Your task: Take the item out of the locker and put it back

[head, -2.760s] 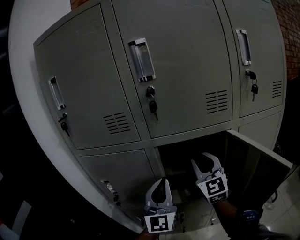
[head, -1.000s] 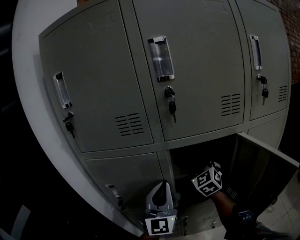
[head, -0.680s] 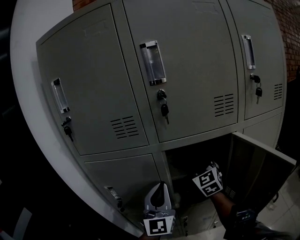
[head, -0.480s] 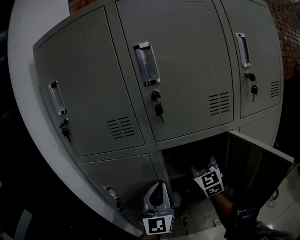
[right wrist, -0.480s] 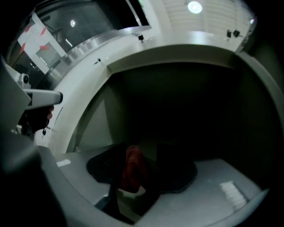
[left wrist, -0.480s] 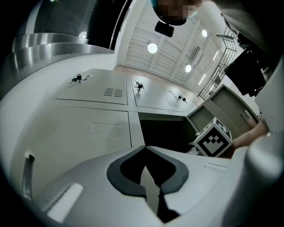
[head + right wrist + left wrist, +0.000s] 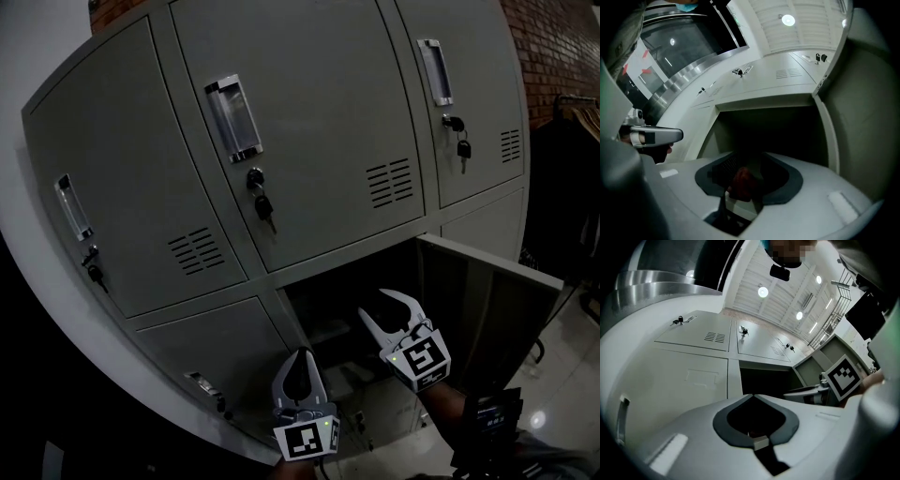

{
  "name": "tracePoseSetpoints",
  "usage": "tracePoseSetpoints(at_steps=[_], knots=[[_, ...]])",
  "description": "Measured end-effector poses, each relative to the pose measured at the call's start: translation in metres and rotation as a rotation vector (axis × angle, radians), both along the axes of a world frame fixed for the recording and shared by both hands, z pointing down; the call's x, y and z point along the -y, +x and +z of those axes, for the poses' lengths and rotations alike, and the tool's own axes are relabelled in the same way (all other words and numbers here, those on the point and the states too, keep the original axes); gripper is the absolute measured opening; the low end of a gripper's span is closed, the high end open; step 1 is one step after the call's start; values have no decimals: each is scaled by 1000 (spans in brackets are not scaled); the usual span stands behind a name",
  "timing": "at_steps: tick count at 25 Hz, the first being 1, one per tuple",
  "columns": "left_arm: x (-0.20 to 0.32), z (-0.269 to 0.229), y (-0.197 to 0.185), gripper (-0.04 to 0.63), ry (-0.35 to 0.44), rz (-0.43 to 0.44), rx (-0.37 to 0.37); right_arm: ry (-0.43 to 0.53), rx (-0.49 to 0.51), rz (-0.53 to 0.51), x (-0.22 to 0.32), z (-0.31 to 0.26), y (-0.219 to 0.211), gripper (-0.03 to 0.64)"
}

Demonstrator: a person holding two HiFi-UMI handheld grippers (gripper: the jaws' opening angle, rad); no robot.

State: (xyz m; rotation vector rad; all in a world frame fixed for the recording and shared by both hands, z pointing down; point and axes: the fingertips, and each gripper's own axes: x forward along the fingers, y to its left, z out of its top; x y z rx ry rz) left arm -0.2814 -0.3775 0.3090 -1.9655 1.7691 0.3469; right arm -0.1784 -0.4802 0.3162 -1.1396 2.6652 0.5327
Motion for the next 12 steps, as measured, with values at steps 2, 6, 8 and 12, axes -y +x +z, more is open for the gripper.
tracePoseSetpoints(at_steps=[2,6,8,12], knots=[[-1,2,3,0,-4,11,5,-1,-1,6,-10,-1,8,108],[-6,9,11,0,-33,51,-18,-12,20,36,-31,-1,25,66],[-11,14,15,0,-45,73,-28,-24,11,61,-40,3,33,52],[-23,21,19,0,-60,91,-50,-24,31,72,-60,2,39,31]])
